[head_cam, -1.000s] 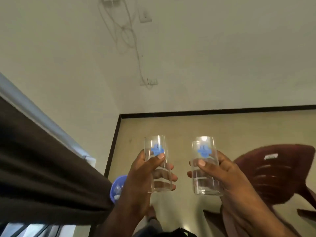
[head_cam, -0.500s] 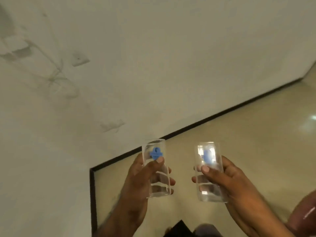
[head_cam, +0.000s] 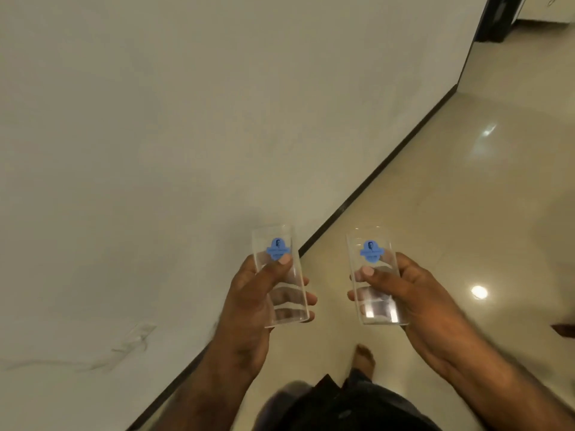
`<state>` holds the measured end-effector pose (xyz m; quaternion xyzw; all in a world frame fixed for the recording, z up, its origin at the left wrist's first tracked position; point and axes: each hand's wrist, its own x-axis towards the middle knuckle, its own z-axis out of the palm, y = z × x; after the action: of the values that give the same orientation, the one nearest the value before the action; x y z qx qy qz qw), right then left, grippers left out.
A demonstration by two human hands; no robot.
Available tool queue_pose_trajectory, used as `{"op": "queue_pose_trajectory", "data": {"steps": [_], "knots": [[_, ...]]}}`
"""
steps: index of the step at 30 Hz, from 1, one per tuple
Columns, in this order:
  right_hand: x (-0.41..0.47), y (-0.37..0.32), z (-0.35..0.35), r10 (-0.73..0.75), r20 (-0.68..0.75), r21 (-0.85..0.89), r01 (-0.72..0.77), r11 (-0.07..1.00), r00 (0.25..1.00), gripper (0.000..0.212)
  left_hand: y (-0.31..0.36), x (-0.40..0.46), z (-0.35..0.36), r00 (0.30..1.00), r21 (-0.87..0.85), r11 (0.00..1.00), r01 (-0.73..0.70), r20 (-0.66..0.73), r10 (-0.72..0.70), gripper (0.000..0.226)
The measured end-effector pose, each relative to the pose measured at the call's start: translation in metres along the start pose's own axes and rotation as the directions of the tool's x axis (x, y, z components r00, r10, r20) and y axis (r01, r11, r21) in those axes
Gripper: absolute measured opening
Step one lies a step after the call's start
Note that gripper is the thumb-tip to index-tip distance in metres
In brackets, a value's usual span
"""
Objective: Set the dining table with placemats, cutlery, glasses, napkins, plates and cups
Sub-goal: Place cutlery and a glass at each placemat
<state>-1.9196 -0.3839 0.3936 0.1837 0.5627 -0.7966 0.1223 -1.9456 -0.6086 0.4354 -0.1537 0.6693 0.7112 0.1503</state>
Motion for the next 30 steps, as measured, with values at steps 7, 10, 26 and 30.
{"op": "queue_pose_trajectory", "data": {"steps": [7, 10, 26, 30], "knots": [[0.112, -0.088, -0.019, -0.077, -0.031, -0.053, 0.076, 0.996, 0.997, 0.056, 0.065, 0.14, 0.056, 0.992, -0.013, 1.0, 0.022, 0.127, -0.02, 0.051], [0.163, -0.112, -0.039, -0.085, -0.14, -0.005, 0.085, 0.996, 0.986, 0.065, 0.085, 0.211, 0.086, 0.978, 0.008, 0.999, 0.041, 0.203, -0.042, 0.052], [0.376, -0.213, -0.223, -0.01, -0.601, 0.259, 0.207, 0.943, 0.799, 0.044, 0.145, 0.502, 0.383, 0.741, 0.359, 0.93, 0.083, 0.602, -0.298, 0.059], [0.428, -0.228, -0.331, 0.052, -0.65, 0.291, 0.185, 0.939, 0.758, 0.061, 0.121, 0.559, 0.505, 0.744, 0.424, 0.904, 0.053, 0.587, -0.319, 0.049]]}}
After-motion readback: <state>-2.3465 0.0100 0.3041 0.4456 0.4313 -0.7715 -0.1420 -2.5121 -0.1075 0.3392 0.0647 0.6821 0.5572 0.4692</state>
